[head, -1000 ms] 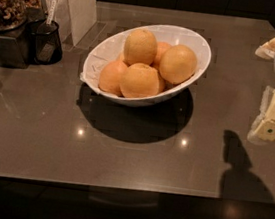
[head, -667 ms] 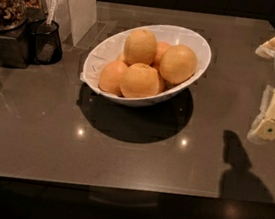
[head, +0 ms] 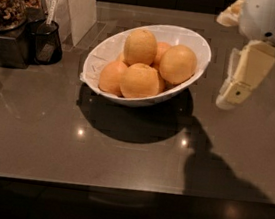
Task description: Pick orange from white bowl
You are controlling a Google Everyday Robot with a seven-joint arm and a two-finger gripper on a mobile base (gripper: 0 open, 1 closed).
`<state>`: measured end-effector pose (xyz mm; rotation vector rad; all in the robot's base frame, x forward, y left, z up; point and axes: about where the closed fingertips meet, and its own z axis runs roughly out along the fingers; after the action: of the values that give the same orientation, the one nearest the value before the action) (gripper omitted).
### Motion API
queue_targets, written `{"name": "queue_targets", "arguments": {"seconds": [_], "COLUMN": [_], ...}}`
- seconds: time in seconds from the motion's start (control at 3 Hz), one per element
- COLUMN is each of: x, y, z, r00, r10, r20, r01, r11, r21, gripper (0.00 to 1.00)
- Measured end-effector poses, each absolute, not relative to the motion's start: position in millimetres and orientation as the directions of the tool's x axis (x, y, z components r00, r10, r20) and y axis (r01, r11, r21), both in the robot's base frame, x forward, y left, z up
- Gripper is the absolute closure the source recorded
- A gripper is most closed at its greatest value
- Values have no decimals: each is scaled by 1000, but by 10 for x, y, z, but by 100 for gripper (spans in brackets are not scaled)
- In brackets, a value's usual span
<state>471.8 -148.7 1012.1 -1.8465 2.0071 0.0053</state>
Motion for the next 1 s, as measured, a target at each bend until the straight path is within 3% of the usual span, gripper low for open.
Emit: {"name": "queue_targets", "arguments": {"seconds": [0.33,1.0], "x": [4990,5075], "y": [-904,-909], "z": [10274,10293], "r00": [79,72], "r10": [-937,-928], "r20": [-340,-365], "r01": [-962,-956], "r11": [17,40], "r21": [-271,-291], "gripper": [0,0]}}
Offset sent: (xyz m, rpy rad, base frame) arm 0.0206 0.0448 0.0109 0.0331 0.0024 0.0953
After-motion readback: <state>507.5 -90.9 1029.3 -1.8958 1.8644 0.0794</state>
